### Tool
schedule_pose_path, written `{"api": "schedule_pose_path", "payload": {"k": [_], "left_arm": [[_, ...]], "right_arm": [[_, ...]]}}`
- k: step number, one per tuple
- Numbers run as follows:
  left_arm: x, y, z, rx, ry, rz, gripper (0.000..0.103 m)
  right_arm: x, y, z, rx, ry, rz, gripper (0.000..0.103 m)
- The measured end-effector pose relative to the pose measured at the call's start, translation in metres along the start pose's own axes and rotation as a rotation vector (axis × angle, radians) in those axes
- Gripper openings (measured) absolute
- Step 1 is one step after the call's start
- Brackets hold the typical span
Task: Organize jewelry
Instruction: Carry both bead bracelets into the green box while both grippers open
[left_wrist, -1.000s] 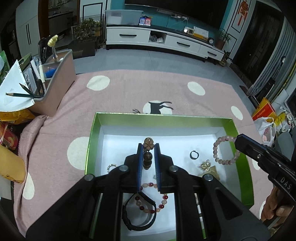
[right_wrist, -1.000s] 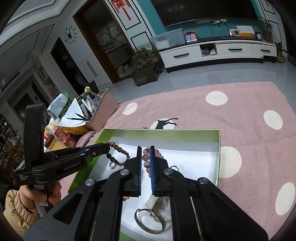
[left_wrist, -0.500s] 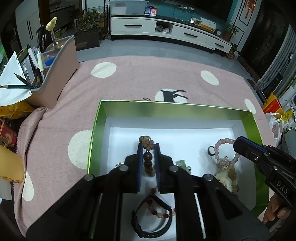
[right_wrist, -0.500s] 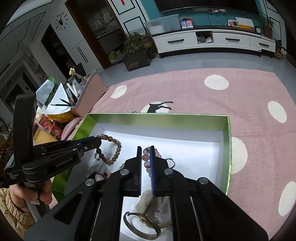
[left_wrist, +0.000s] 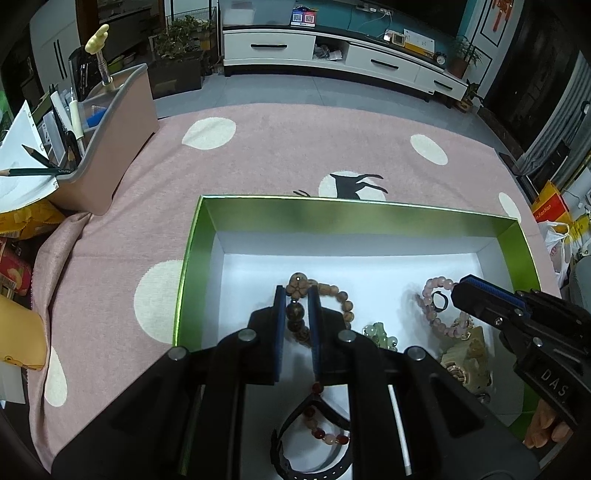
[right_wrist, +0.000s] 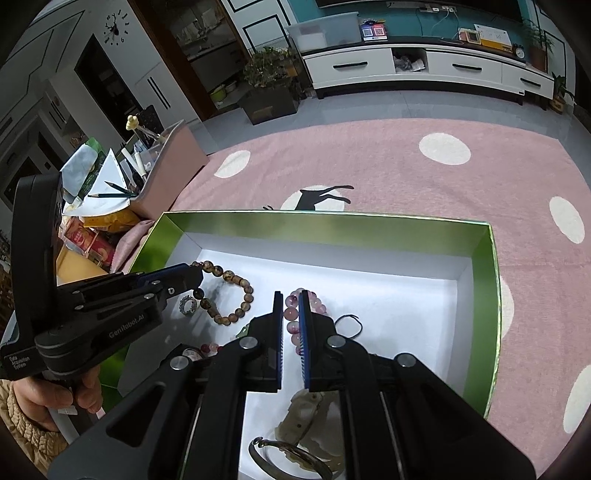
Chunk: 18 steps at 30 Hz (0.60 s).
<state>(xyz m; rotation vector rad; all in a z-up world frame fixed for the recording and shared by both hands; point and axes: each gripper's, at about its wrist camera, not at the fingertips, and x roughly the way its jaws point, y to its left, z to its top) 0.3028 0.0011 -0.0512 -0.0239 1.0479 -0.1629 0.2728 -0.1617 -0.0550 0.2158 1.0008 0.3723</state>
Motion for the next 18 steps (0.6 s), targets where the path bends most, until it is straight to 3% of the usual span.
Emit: {"api": "schedule_pose_path", "payload": {"k": [7, 11, 14, 18], "left_arm": [[0.001, -0.001, -0.001, 0.005, 0.006, 0.003, 0.012], [0.001, -0.001, -0.001, 0.005, 0.008, 0.006, 0.012], [-0.002, -0.001, -0.001, 0.005, 0.003, 0.014, 0.013], [-0.01, 0.0, -0.001, 0.005, -0.012, 0.03, 0.036]], "right_arm": [[0.002, -0.002, 0.001, 0.019, 0.011, -0.007, 0.008], [0.001, -0.004, 0.002, 0.038, 0.013, -0.003, 0.018], [-0.003, -0.004, 0.001, 0.038, 0.002, -0.006, 0.018], [-0.011, -0.003, 0.0, 0.03, -0.009, -0.008, 0.022]]}}
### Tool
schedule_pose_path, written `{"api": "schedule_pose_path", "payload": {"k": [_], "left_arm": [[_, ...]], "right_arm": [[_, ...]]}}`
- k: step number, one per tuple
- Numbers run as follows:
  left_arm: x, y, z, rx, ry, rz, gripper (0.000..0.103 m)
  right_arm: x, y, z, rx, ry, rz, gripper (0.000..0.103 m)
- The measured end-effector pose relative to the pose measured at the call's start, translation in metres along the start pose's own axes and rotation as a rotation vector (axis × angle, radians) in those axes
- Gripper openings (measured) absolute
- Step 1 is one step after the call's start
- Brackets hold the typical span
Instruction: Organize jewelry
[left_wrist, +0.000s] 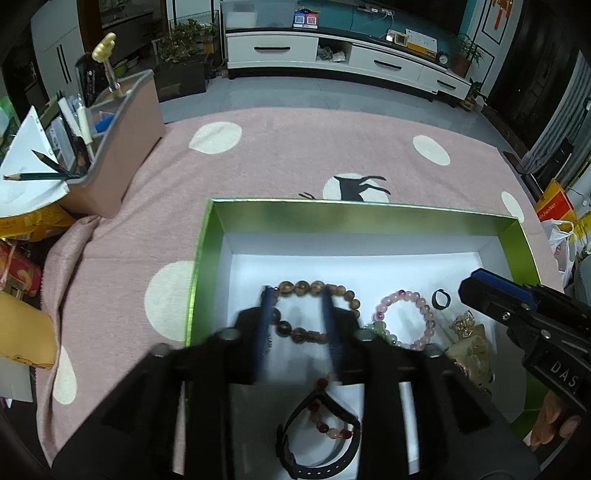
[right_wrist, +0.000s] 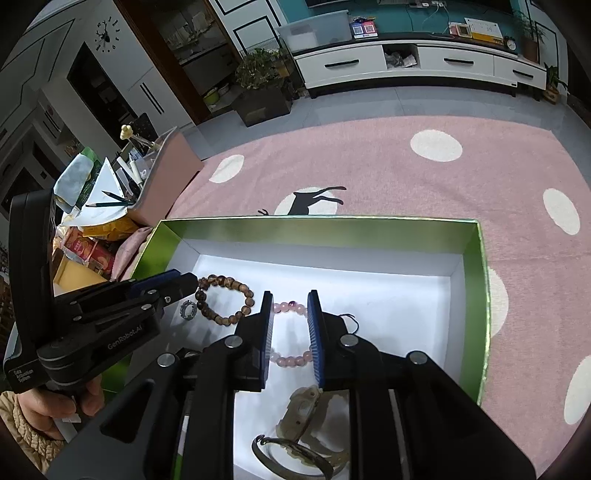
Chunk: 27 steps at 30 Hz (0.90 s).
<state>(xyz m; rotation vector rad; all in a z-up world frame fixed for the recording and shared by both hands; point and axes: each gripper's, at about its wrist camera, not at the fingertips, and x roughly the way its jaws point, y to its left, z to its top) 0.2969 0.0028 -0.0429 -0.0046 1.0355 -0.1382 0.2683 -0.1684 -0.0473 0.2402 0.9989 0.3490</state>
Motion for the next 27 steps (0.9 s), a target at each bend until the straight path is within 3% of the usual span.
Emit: {"api": "schedule_pose_path", "payload": {"k": [5, 9, 16, 25, 27], "left_arm": [[-0.017, 0.002, -0.002, 0.0, -0.022, 0.015, 0.048], [-0.035, 0.001, -0.007, 0.006, -0.048, 0.025, 0.066], [-0.067, -0.006, -0.017, 0.036, -0.095, 0.051, 0.086], [-0.11, -0.014, -0.03, 0.06, -0.156, 0.084, 0.096], [-0.122, -0.016, -0.033, 0.065, -0.176, 0.09, 0.097]], "right_arm": [[-0.017, 0.002, -0.004, -0.019, -0.024, -0.018, 0.03], [-0.035, 0.006, -0.009, -0.037, -0.049, -0.059, 0.052], [-0.069, 0.01, -0.018, -0.068, -0.089, -0.12, 0.076], [-0.106, 0.019, -0.031, -0.112, -0.136, -0.206, 0.102], [-0.113, 0.021, -0.033, -0.112, -0.143, -0.22, 0.102]]}}
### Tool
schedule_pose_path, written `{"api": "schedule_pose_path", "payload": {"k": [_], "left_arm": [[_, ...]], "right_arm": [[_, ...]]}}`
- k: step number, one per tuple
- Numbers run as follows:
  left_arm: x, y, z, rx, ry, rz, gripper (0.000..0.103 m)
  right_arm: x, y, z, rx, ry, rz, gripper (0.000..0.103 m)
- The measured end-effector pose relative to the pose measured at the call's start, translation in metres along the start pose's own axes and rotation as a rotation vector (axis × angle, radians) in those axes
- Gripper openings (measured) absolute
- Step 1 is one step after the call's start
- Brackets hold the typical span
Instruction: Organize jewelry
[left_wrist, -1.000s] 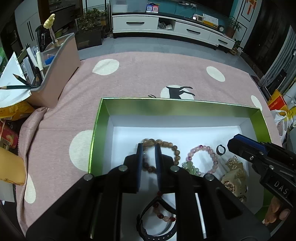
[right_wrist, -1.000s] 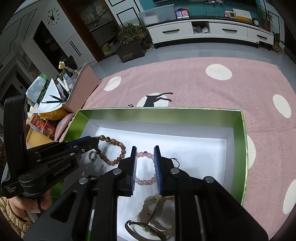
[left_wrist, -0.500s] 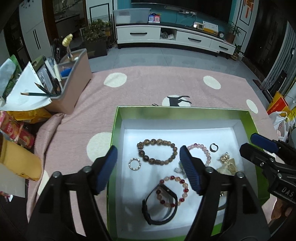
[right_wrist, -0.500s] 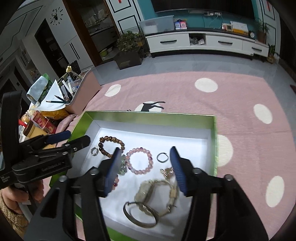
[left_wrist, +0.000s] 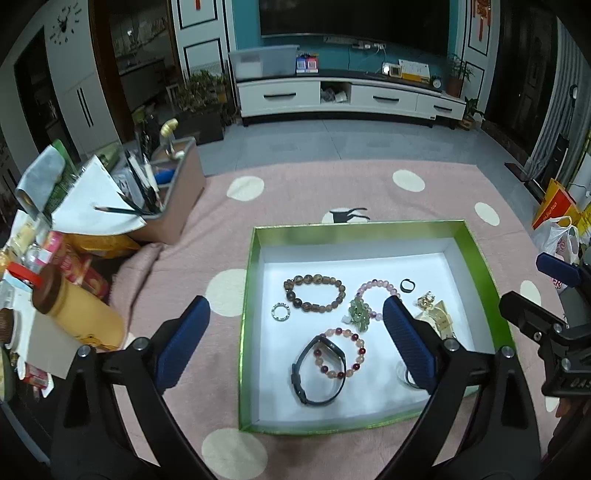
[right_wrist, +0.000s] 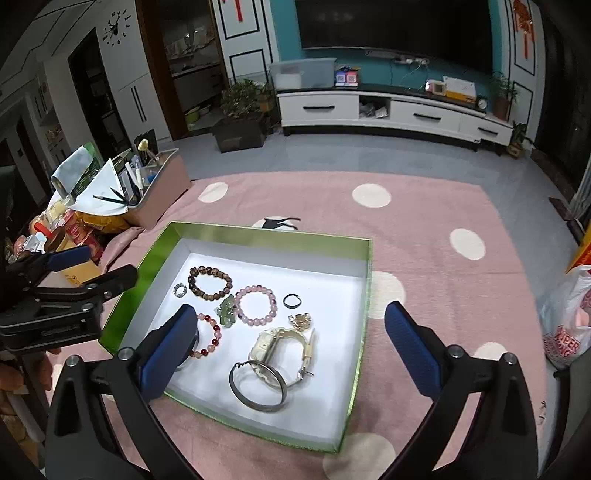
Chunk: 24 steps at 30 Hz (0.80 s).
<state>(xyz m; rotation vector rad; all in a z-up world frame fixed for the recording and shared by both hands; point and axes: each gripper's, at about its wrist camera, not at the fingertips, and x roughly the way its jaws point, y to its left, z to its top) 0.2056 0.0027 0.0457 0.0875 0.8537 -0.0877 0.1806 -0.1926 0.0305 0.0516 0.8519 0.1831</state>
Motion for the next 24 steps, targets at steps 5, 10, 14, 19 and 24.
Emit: {"api": "schedule_pose_path", "payload": {"k": [5, 10, 14, 19, 24], "left_arm": [[-0.03, -0.001, -0.002, 0.009, -0.046, 0.02, 0.101], [-0.056, -0.004, -0.002, 0.016, -0.072, 0.031, 0.101], [-0.071, -0.005, -0.001, 0.014, -0.079, 0.038, 0.101], [-0.084, -0.005, 0.001, 0.008, -0.061, 0.059, 0.101], [-0.088, -0.007, 0.0, 0.004, -0.045, 0.074, 0.101]], "right_arm": [[-0.021, 0.005, -0.001, -0.011, -0.02, -0.026, 0.102], [-0.037, 0.012, -0.001, -0.033, -0.023, -0.067, 0.102], [-0.052, 0.017, 0.002, -0.051, -0.039, -0.093, 0.102], [-0.065, 0.022, 0.005, -0.063, -0.046, -0.1, 0.102], [-0.07, 0.027, 0.006, -0.075, -0.046, -0.102, 0.102]]}}
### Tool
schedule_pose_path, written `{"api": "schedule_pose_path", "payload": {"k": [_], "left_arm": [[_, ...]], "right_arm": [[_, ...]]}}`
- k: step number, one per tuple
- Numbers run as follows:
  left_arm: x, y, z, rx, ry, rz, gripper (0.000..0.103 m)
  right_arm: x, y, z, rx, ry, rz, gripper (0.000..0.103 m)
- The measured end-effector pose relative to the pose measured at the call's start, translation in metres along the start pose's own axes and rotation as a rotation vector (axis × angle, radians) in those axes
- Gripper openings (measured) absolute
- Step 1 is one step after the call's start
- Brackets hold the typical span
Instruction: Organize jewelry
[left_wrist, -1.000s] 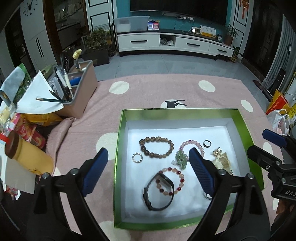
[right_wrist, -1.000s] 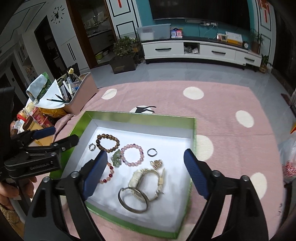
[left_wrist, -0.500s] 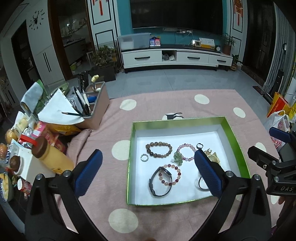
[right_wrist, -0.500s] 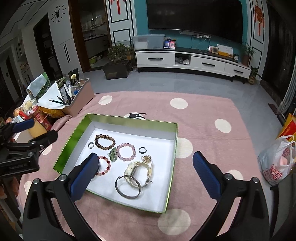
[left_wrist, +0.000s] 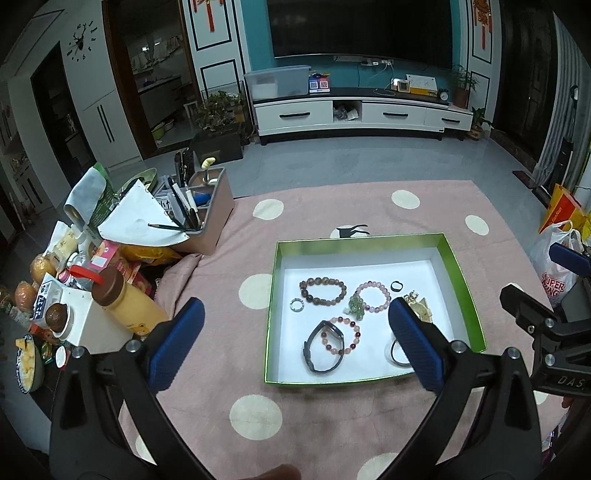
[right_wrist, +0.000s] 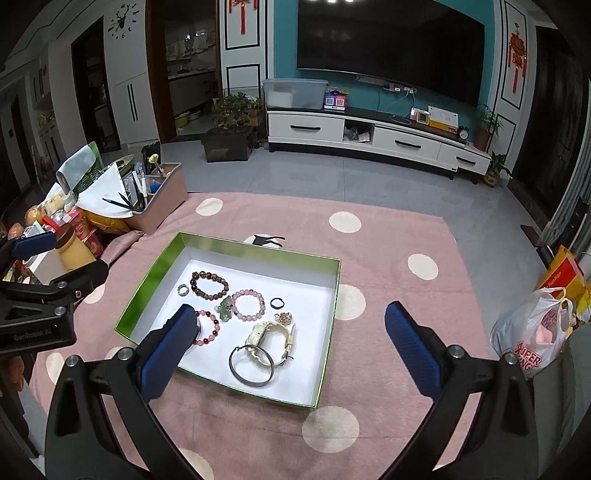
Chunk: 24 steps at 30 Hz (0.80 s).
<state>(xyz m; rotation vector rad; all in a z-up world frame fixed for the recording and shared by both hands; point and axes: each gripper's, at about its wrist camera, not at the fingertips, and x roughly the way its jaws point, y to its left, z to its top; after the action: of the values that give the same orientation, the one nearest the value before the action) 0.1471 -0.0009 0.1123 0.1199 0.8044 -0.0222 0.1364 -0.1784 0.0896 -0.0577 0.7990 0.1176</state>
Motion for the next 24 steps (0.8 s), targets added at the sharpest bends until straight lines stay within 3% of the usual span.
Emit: {"api": "schedule_pose_path", "payload": {"k": [24], "left_arm": [[0.02, 0.002, -0.003, -0.019, 0.041, -0.001, 0.101]], "right_arm": [[0.016, 0.002, -0.002, 0.012, 0.036, -0.013, 0.102]]}}
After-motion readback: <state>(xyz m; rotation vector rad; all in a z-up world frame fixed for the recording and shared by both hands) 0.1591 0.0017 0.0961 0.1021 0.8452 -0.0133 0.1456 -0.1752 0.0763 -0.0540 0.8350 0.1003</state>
